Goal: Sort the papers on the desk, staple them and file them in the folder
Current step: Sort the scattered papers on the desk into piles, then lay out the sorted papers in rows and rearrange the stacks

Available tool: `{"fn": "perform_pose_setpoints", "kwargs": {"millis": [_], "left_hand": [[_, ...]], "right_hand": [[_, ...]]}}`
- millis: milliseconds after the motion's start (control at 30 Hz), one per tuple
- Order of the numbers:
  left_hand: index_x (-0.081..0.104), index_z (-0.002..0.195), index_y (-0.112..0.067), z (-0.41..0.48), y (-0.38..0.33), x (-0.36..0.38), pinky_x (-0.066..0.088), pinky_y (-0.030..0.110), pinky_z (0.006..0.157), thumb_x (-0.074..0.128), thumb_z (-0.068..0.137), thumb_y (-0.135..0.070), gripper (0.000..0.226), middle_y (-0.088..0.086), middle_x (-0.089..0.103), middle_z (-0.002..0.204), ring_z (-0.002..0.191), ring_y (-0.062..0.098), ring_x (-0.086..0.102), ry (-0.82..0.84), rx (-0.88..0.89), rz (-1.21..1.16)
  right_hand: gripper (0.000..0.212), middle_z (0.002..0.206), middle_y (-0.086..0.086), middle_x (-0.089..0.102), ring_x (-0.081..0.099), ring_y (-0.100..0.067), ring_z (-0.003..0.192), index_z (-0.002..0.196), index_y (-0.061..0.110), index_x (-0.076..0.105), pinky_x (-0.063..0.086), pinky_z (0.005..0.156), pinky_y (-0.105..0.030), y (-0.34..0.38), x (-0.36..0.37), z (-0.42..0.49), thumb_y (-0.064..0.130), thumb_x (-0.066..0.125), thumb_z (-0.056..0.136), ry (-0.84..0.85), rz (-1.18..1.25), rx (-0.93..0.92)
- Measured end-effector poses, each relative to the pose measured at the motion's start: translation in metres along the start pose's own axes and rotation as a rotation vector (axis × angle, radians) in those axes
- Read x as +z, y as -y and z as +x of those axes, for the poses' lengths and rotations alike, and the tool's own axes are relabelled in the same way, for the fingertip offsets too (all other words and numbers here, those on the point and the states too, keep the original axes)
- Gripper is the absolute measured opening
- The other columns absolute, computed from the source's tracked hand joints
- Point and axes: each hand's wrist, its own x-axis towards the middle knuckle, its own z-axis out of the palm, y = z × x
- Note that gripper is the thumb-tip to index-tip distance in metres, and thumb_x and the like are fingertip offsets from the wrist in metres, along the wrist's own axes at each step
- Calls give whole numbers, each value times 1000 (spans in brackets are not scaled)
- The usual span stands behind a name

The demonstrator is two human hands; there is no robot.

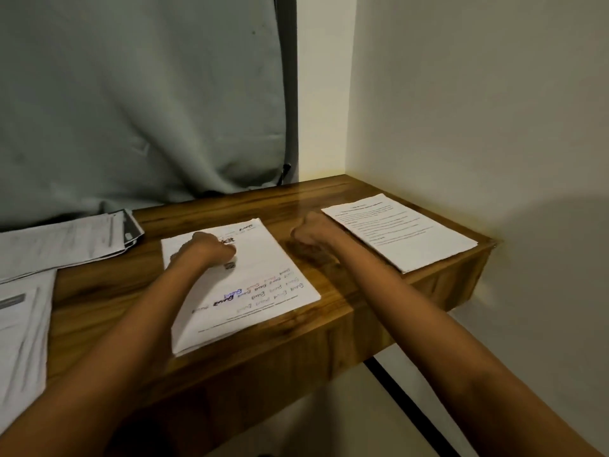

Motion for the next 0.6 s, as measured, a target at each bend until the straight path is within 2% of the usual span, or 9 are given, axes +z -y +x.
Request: {"fn": "perform_pose_setpoints", "kwargs": {"millis": [67,133,200,333,467,600], "left_hand": [[35,142,-2,-3,19,-2,37,37,103,50,95,-40,62,17,35,148,132,33,40,10,-10,47],[31,145,-2,-9,29,-1,34,37,106,49,95,-42,66,17,30,152,136,33,35,42,-40,55],[29,146,-2,-14,35,1,35,41,109,51,92,-45,72,17,27,153,135,34,34,52,-68,35],[42,136,-2,-24,36,3,39,44,104,51,89,-38,60,19,39,144,126,36,43,19,-70,-5],[48,129,-4,-35,26,7,40,36,98,47,92,-28,44,18,46,137,125,36,42,12,-59,-76],[52,126,-4,-41,7,13,42,37,102,48,92,-22,38,17,49,134,123,35,45,67,-12,-239]], "right_hand": [[12,82,-3,55,53,-15,71,91,9,58,44,61,-24,11,14,-10,19,52,95,40,-29,20],[20,94,-7,55,54,-19,84,107,3,59,44,71,-27,19,26,-11,17,50,95,56,-55,38],[25,102,-10,55,54,-22,91,115,1,56,42,72,-28,29,37,-15,16,50,95,55,-80,54],[27,109,-11,57,56,-24,97,116,2,54,41,73,-28,38,48,-19,19,49,96,32,-222,48],[28,93,-7,53,53,-20,88,115,4,54,42,72,-28,32,44,-17,24,52,95,12,-270,75],[27,111,-11,60,56,-24,94,111,3,57,45,75,-29,19,28,-16,22,57,93,-77,-261,148]]}}
